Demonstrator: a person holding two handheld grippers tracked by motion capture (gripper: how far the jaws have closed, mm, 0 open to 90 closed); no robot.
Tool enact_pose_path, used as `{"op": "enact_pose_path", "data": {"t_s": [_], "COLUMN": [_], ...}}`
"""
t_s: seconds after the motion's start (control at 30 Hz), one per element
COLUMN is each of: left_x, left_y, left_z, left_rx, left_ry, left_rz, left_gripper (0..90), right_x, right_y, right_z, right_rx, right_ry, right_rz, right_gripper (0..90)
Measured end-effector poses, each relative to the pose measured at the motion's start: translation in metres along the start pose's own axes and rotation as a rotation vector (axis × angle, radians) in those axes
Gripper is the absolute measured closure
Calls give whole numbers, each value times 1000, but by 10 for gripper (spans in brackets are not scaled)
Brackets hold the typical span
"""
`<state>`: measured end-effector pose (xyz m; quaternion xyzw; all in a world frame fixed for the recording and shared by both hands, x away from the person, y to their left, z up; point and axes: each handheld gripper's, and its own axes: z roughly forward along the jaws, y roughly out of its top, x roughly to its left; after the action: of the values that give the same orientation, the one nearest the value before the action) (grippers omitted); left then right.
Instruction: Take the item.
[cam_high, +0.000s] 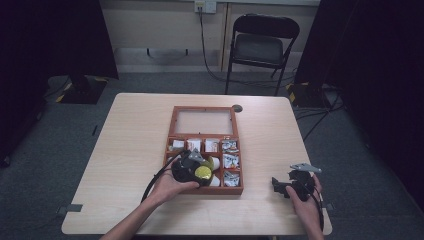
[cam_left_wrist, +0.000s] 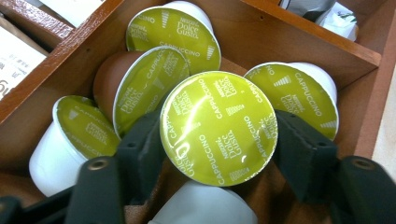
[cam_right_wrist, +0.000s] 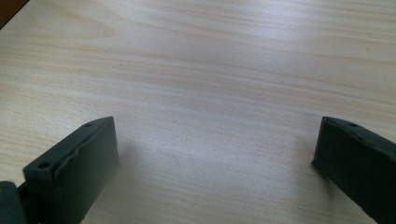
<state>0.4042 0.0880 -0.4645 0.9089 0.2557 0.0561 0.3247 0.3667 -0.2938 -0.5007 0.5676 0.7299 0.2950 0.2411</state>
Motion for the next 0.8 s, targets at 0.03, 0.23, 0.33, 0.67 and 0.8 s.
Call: {"op": "enact_pose_path", "data": {"t_s": [0.03,0.23,0.33,0.67,0.8], "left_x": [-1,-1,0,5,6], "left_y": [0,0,-1,-2,-3], "left_z": [1,-1,-2,-8,-10], "left_rx": [-4,-9,-30,-98,-95], "left_ry": [4,16,9,-25,-21], "left_rz": [-5,-2,-17,-61,-57], "left_gripper": [373,379,381,381,381], "right_x": [0,0,0,0,0], "right_y": [0,0,0,0,0], "right_z": [0,0,0,0,0], "right_rx": [0,-2,0,-1,-1], "right_ry": [0,-1,-1,-1,-1], "right_rz": [2,1,2,1,0], "right_gripper": [0,0,0,0,0]}}
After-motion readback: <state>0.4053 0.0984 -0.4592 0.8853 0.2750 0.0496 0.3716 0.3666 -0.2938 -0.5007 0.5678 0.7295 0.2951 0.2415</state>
